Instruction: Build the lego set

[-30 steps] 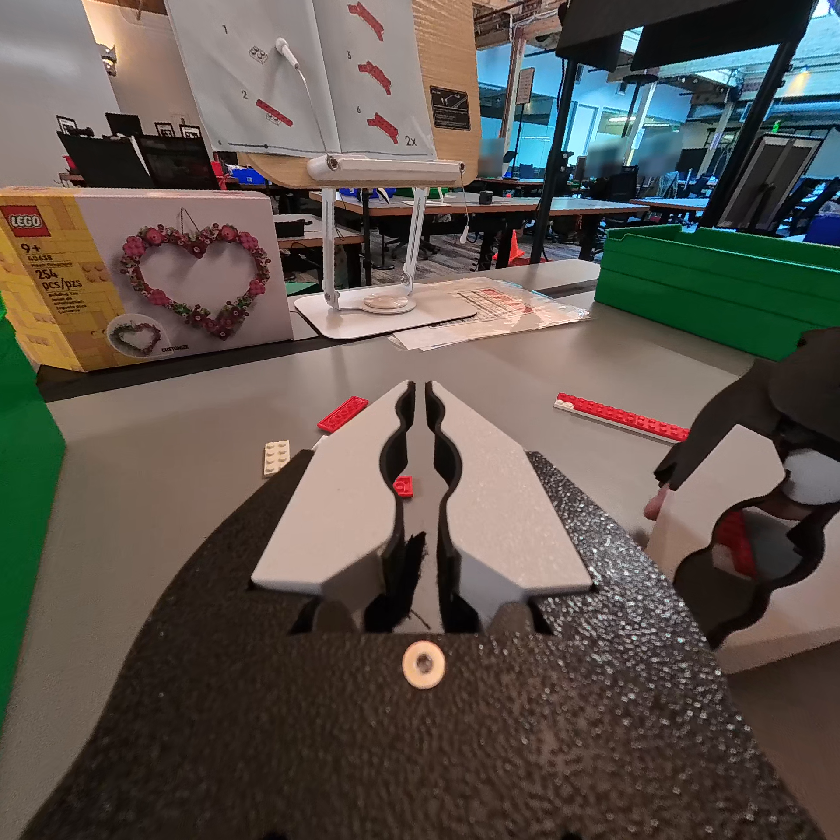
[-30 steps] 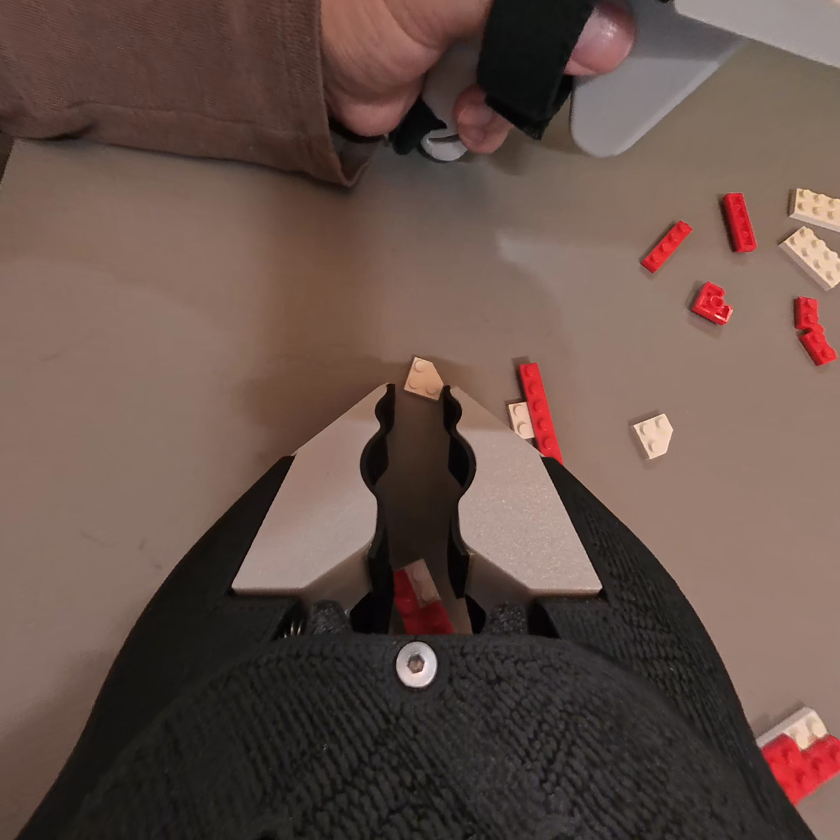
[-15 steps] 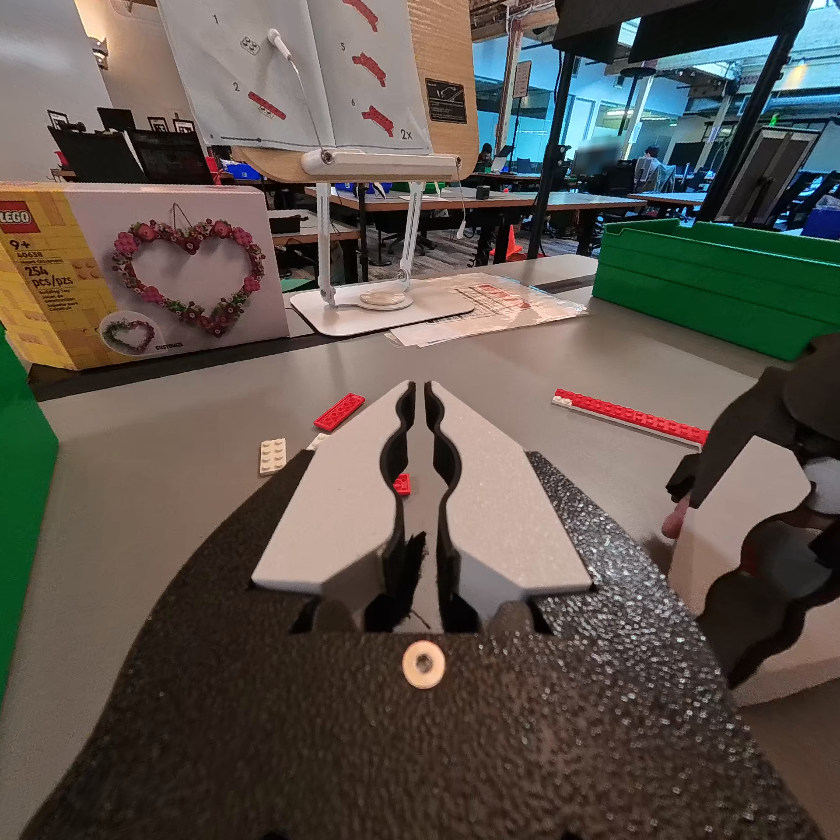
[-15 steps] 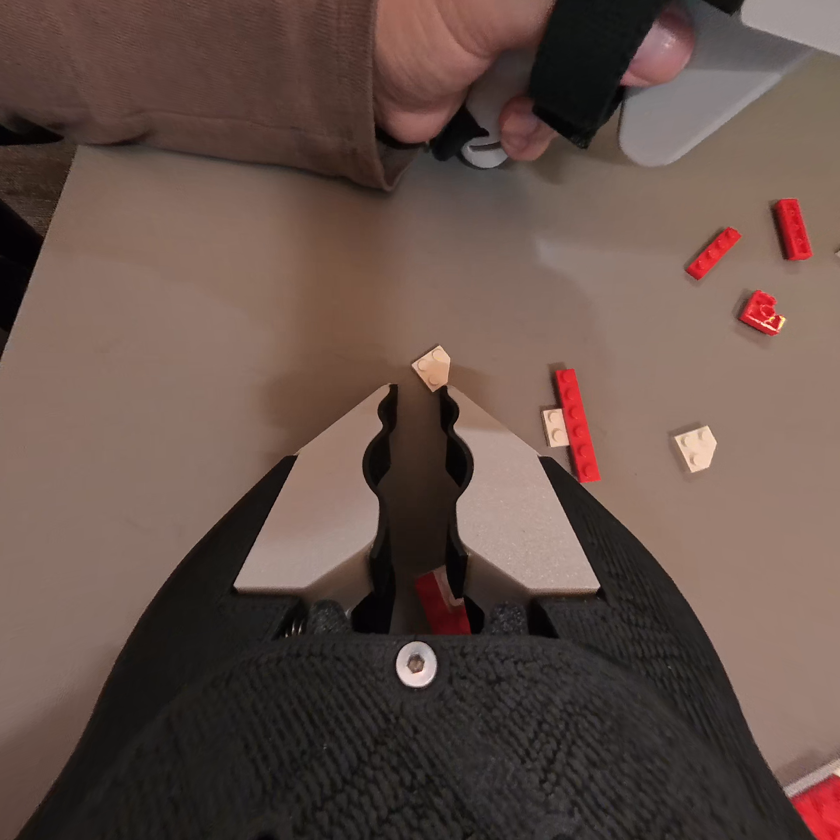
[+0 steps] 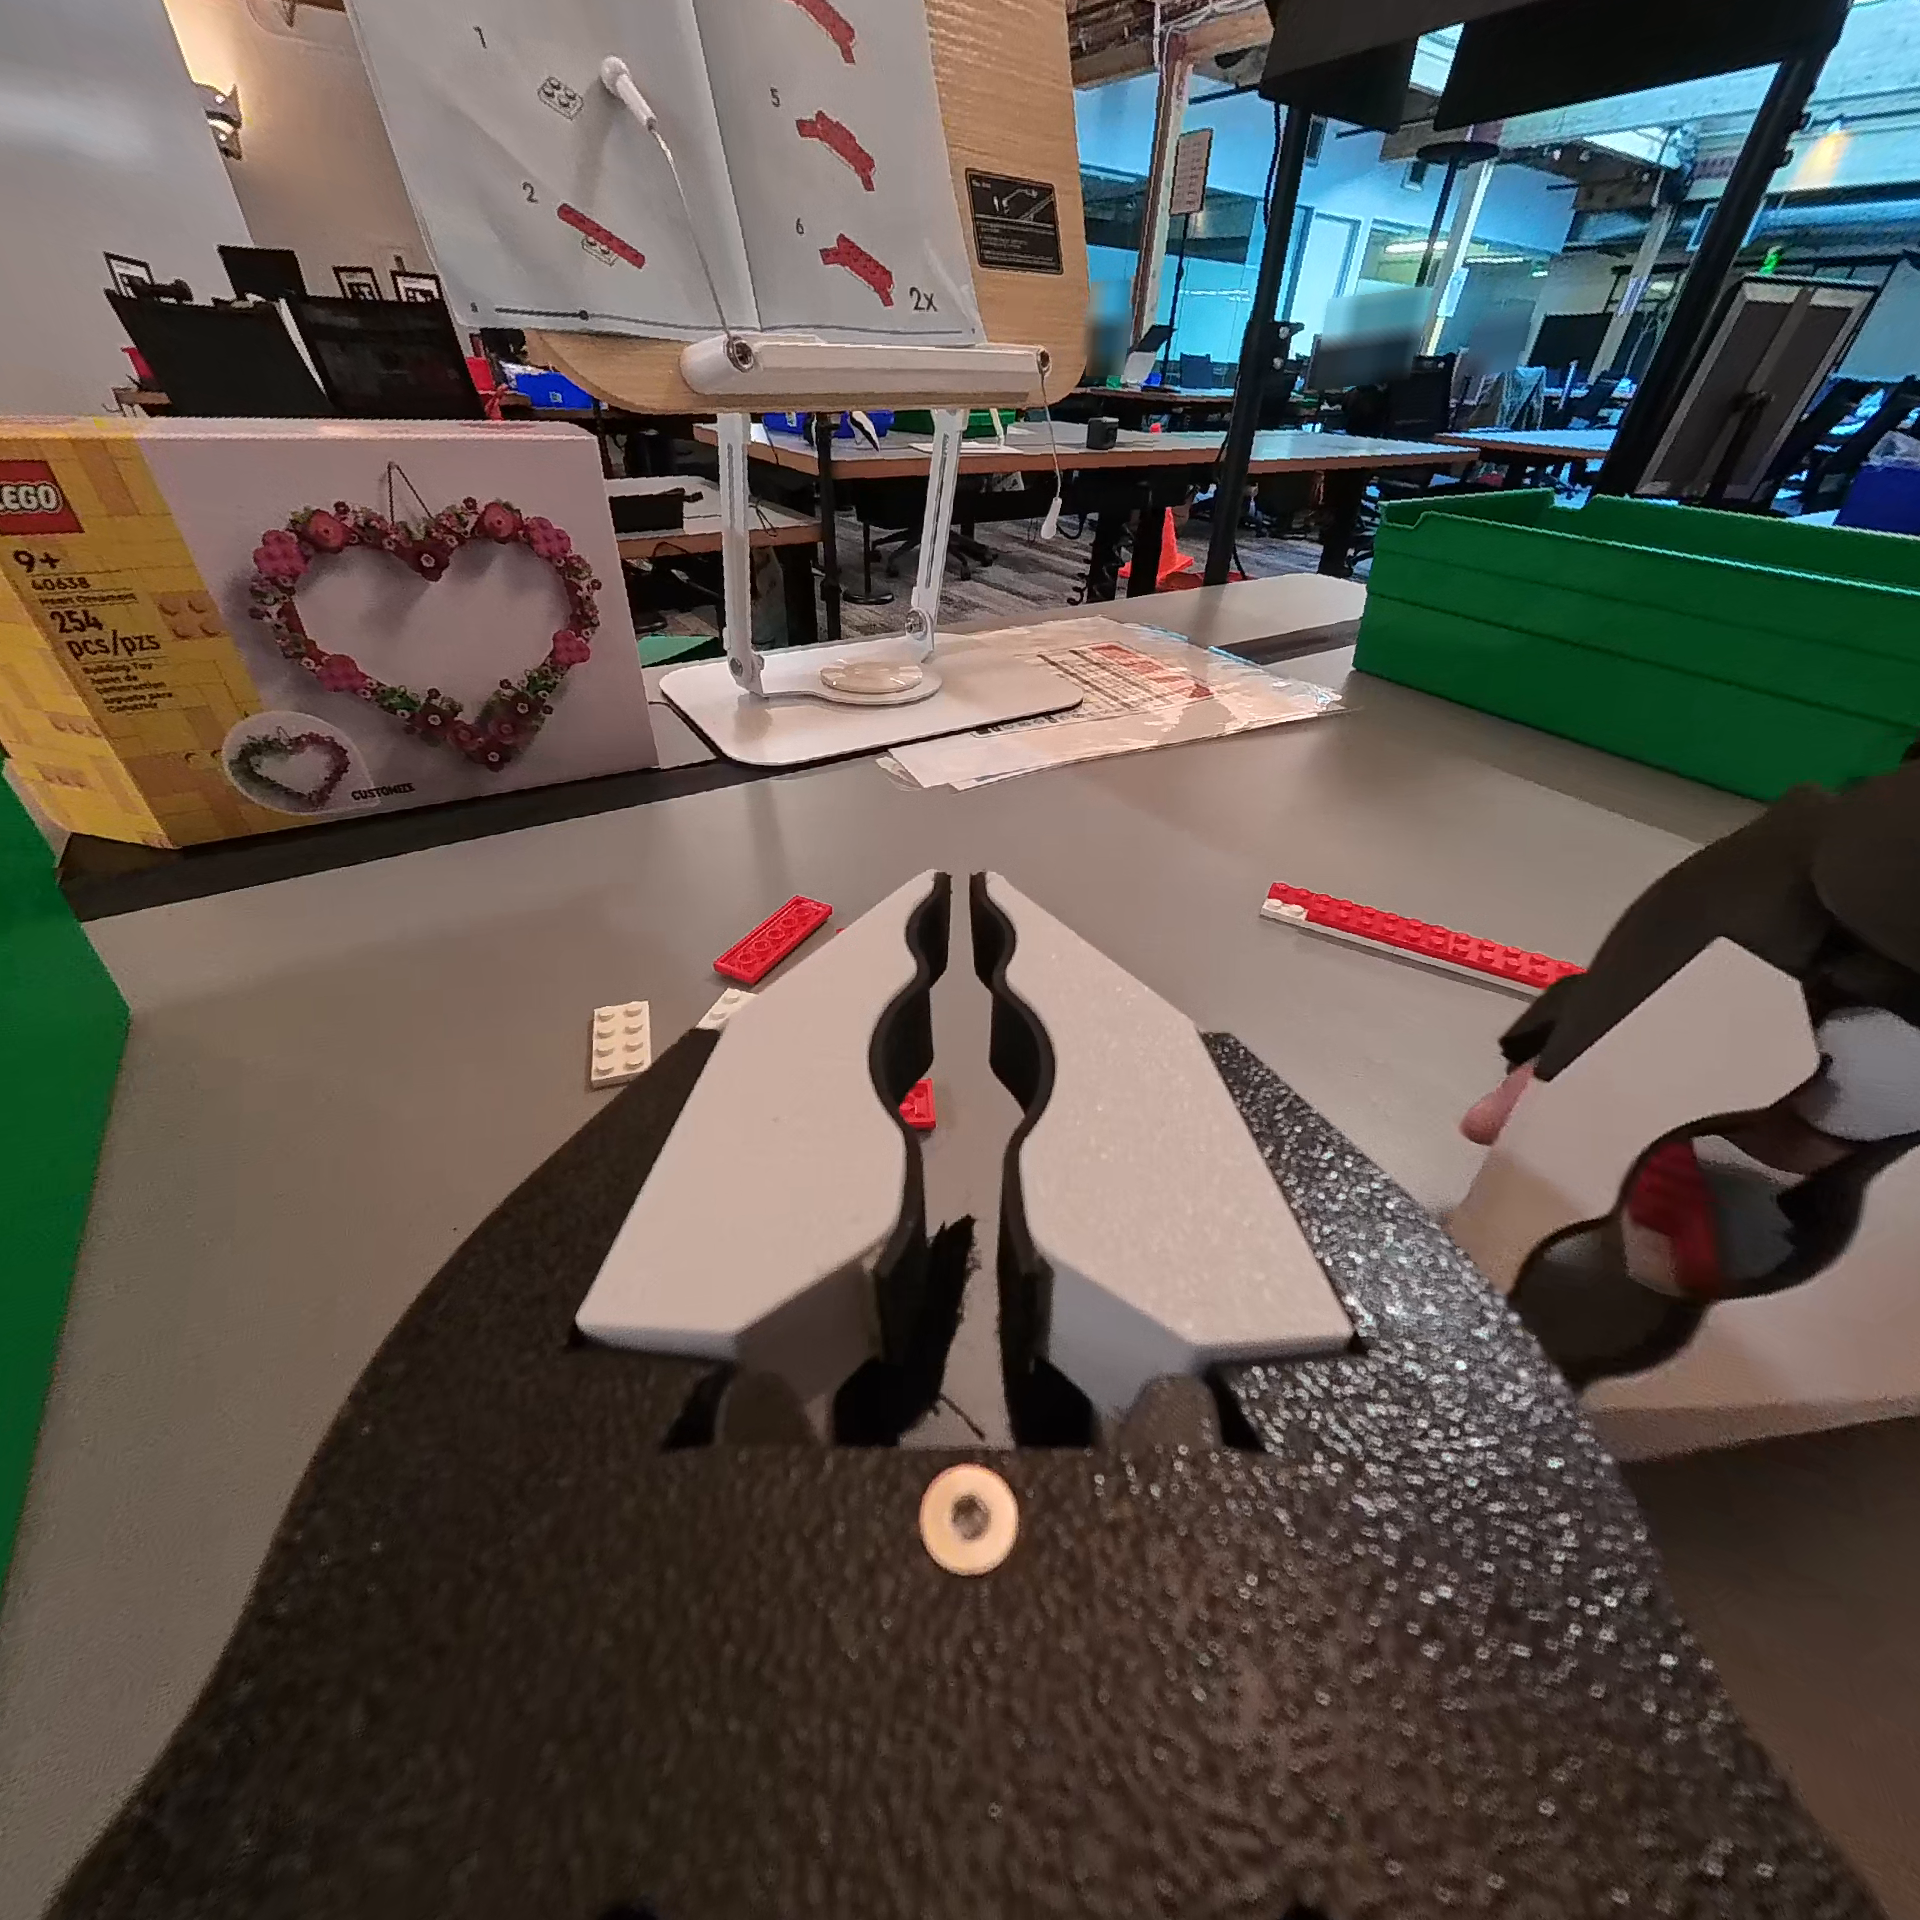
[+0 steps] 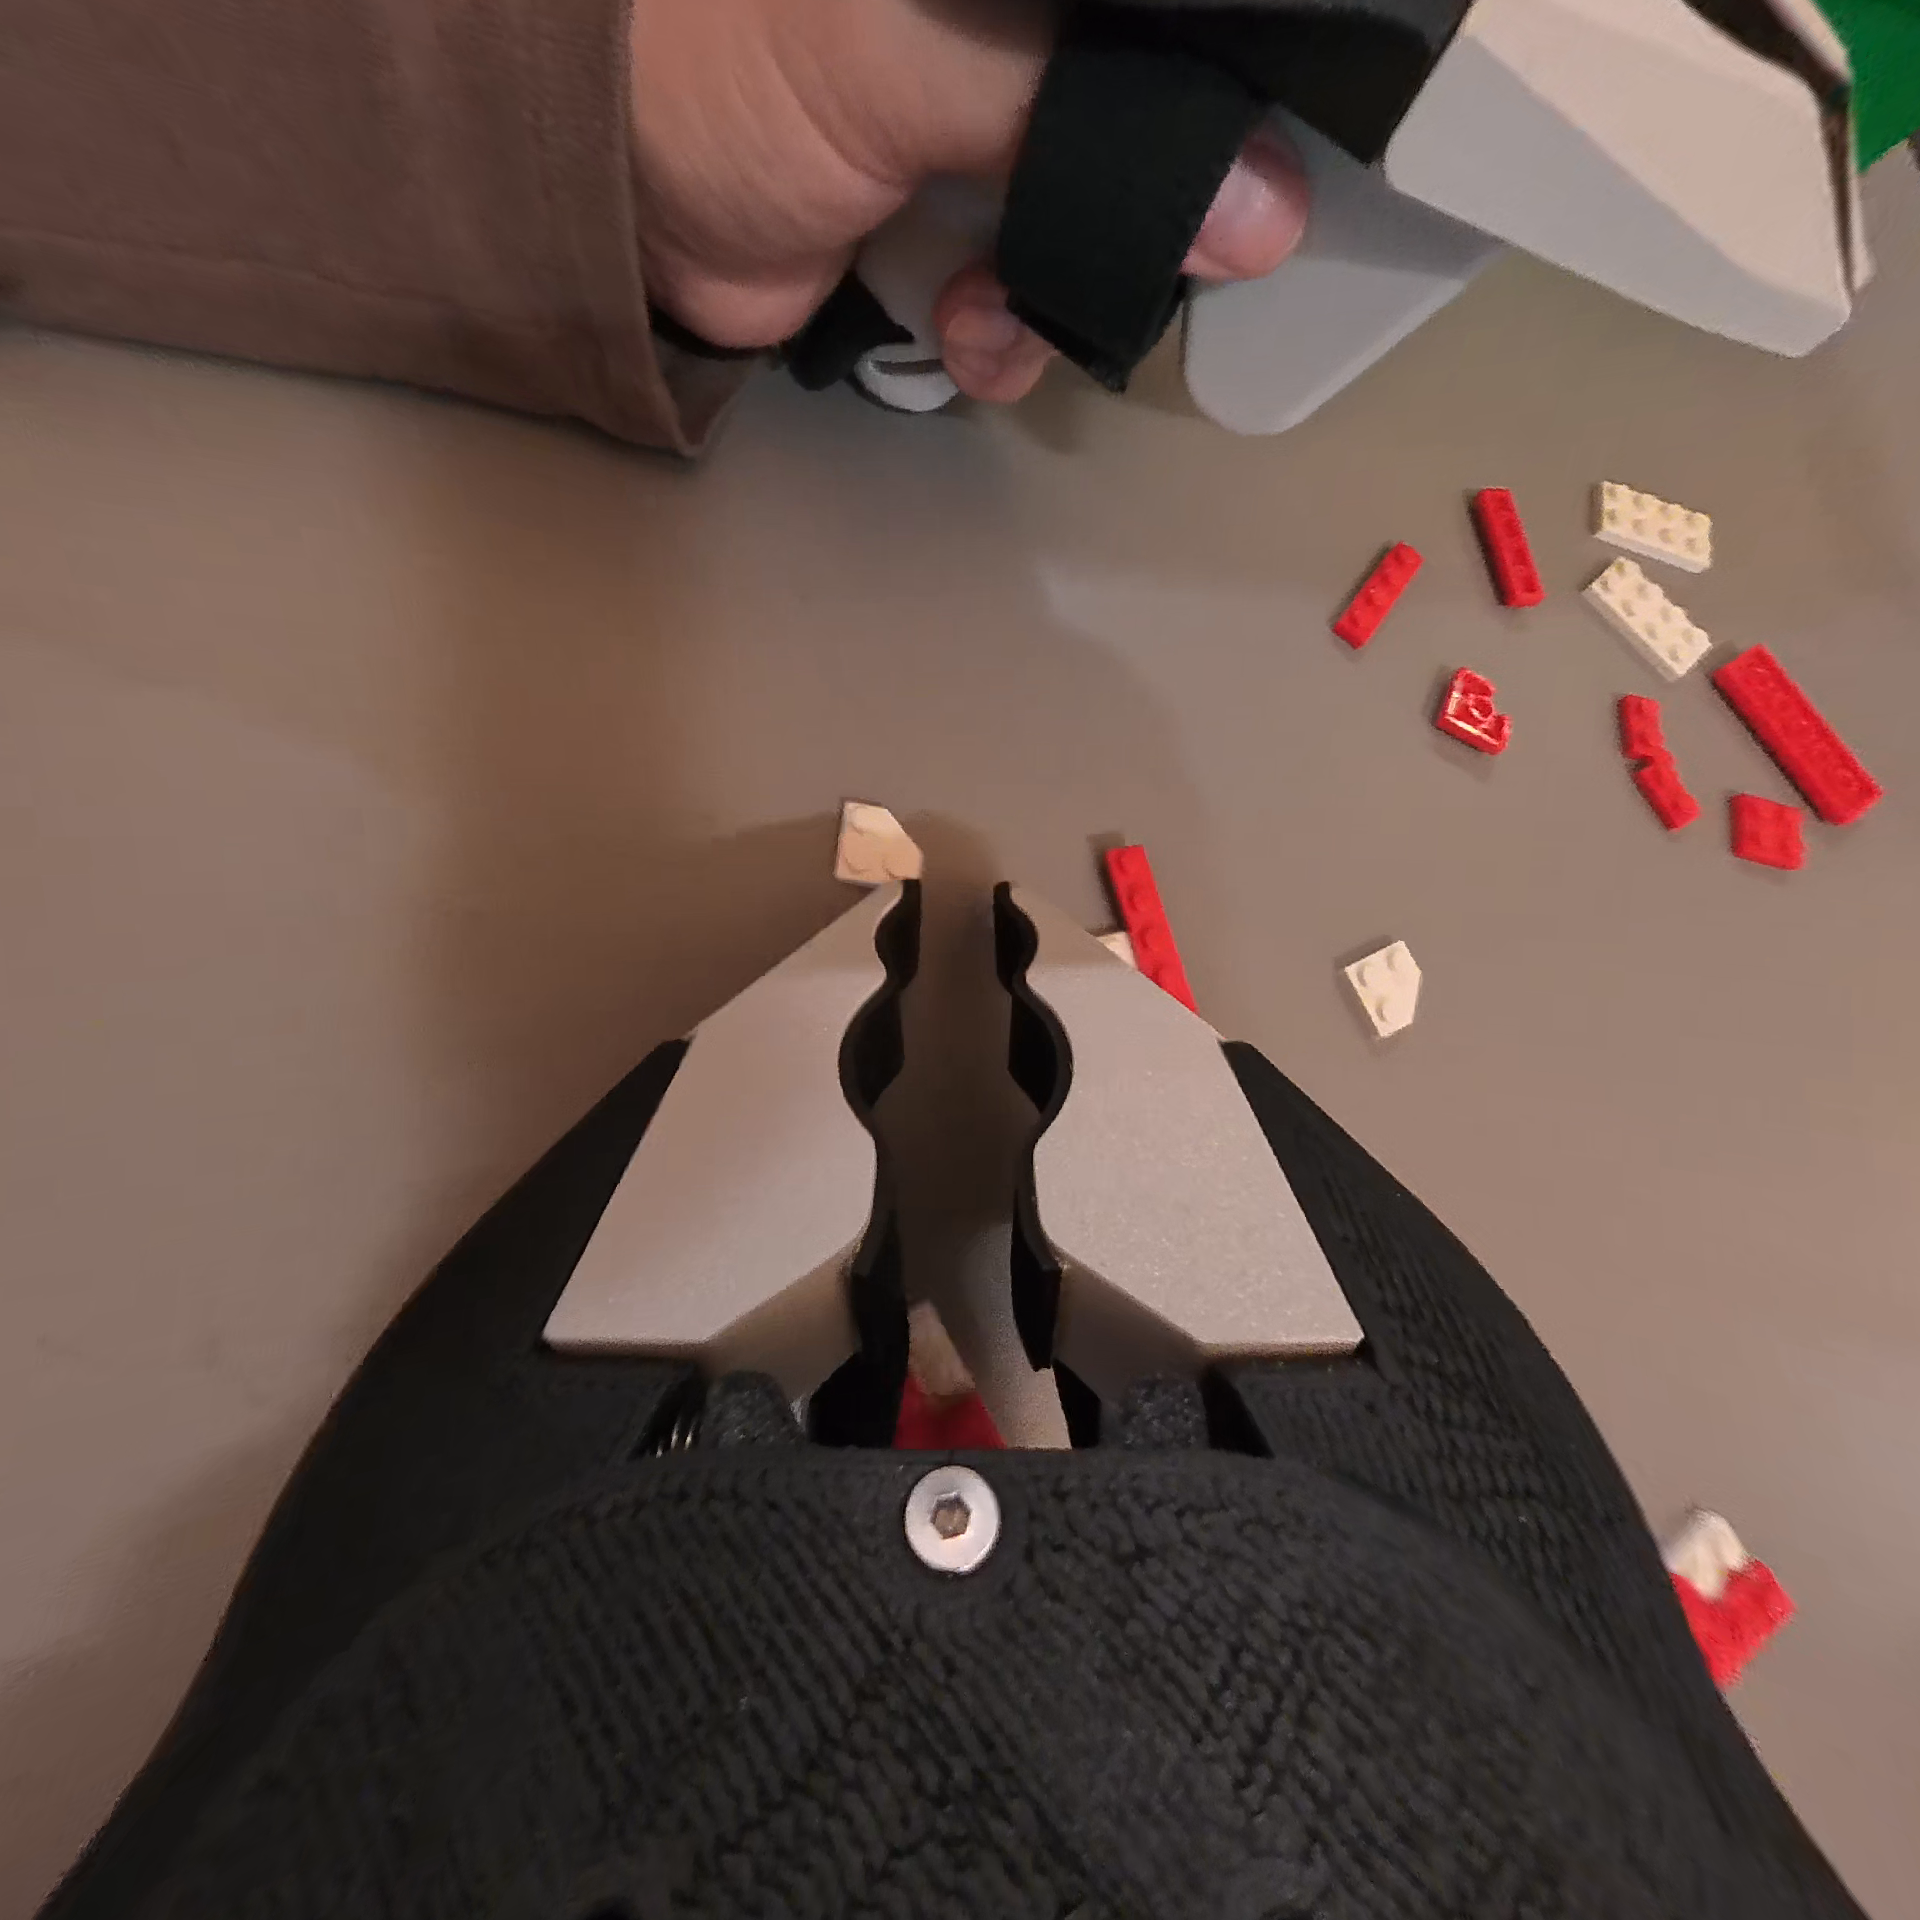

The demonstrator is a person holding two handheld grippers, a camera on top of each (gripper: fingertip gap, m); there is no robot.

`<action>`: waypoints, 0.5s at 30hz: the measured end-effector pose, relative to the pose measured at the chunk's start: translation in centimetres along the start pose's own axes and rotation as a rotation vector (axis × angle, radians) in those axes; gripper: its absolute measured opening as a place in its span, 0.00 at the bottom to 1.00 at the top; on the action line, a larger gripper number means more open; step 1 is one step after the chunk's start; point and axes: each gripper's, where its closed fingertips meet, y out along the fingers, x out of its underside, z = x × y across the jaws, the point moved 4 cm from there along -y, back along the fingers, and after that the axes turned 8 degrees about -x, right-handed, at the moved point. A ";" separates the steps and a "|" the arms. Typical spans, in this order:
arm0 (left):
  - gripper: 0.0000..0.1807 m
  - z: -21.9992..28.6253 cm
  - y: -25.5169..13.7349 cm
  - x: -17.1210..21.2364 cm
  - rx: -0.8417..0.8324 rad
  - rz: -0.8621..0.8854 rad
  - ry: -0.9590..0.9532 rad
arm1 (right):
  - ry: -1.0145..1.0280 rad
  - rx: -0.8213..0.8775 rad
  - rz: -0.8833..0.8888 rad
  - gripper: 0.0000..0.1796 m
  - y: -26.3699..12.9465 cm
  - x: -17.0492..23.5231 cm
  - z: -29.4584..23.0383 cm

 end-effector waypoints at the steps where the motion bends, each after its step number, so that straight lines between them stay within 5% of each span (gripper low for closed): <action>1: 0.01 0.0 0.0 0.0 0.000 0.000 0.000 | 0.013 -0.025 0.020 0.09 -0.1 -0.2 -0.3; 5: 0.01 0.1 0.0 0.0 0.002 -0.001 0.000 | 0.032 -0.073 0.067 0.15 -0.1 -0.8 -1.2; 15: 0.01 0.1 0.0 0.0 0.005 -0.002 0.002 | -0.013 -0.007 0.016 0.13 0.4 -0.2 -0.8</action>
